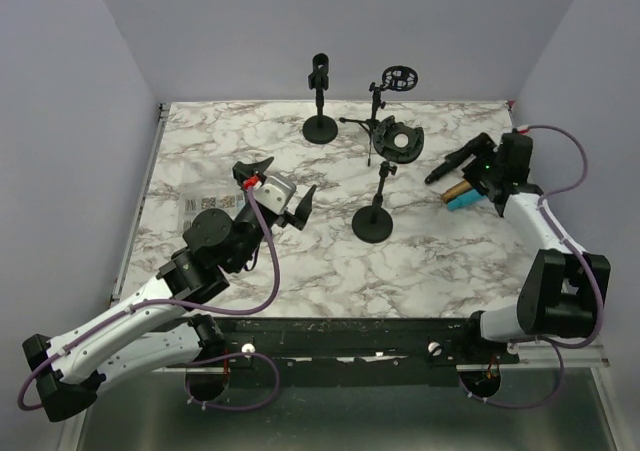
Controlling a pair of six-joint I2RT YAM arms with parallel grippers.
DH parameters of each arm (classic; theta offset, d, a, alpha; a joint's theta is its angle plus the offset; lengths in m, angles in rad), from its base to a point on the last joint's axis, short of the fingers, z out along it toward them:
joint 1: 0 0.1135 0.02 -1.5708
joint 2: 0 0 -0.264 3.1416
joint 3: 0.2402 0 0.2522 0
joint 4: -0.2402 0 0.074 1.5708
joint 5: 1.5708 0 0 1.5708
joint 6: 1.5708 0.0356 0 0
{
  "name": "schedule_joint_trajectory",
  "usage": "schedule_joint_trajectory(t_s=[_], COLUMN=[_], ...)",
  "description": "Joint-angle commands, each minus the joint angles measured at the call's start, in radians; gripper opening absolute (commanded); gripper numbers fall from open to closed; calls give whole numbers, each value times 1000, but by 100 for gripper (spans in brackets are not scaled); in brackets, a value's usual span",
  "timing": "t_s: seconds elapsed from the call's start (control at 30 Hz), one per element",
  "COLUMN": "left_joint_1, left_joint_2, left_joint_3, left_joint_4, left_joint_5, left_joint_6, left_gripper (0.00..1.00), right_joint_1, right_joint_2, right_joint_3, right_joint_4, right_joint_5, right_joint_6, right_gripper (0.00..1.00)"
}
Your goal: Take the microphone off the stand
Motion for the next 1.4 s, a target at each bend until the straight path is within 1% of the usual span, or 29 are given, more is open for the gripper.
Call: schedule_joint_trajectory(t_s=[0.0,0.17,0.27,0.3,0.4,0.53,0.7,0.8,0.9,1.13,1.37], left_joint_1=[-8,-10,-11,-11,-11,-12,-13,-13,-14,-16,-19], left_joint_2=[7,17,23,27,33,44,52,55,53,56,46], left_joint_3=[14,13,14,13,13,14,18,18,18,18,19], left_joint_4=[1,1,1,1,1,-2,-7,-7,-7,-8,-8], left_joint_5=[28,26,25,22,19,23,25,22,19,19,19], left_joint_6=[-18,-18,-17,-15,-14,-18,-21,-20,-18,-20,-21], left_gripper=[99,99,99,98,99,99,99,99,99,99,98], right_joint_1=[107,190,250,279,343,353,353,353,353,353,353], right_joint_2=[-40,-49,-89,-117,-219,-364,-497,-544,-553,-457,-423], right_joint_3=[-78,-182,-275,-298,-351,-417,-392,-350,-323,-269,-243], right_joint_4=[1,48,148,165,169,182,134,126,174,332,380], right_joint_5=[-211,-430,-542,-548,-495,-498,-473,-441,-417,-503,-483], right_joint_6=[-15,8,47,43,30,65,58,93,146,253,291], right_gripper=[79,79,79,79,79,80,82,83,85,86,86])
